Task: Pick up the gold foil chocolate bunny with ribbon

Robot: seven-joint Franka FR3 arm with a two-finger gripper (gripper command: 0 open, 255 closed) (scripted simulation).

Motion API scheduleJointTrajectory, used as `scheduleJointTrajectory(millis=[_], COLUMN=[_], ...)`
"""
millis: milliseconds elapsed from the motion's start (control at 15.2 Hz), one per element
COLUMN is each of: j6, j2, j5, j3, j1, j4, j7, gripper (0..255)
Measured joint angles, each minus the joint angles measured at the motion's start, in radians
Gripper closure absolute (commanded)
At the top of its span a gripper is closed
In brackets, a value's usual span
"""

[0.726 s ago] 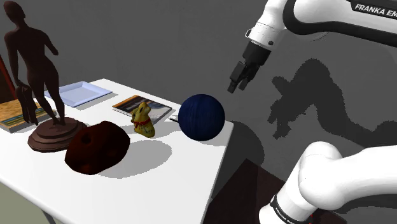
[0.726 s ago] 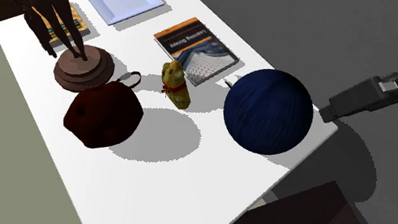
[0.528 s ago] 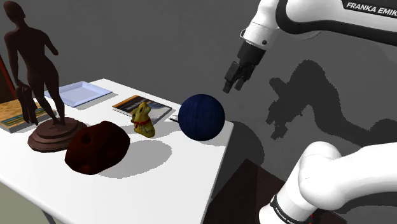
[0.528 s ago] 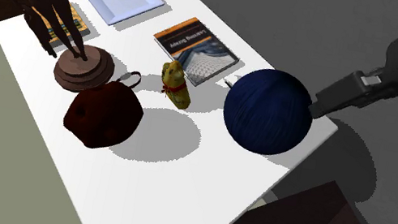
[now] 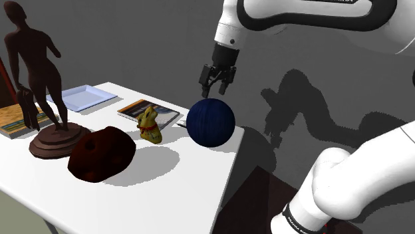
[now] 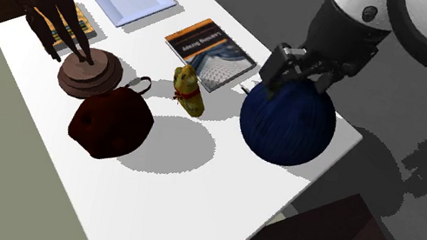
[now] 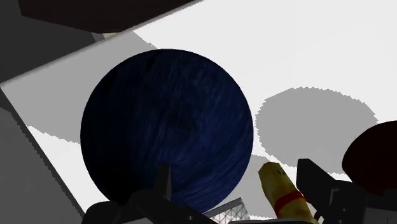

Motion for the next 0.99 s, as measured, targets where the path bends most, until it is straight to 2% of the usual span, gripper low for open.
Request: scheduleJointTrajectory(millis=[264, 660, 990], j6=[-0.013, -0.077, -0.178], j2=[0.176, 0.465, 0.724], j5=[-0.011, -0.052, -0.096], j3=[0.052, 0.112, 0.135], j1=[0.010, 0.040, 0.087], j4=[0.137, 0.407, 0.693], j7=[0.085, 0.218, 0.312], gripper=[0, 0, 0])
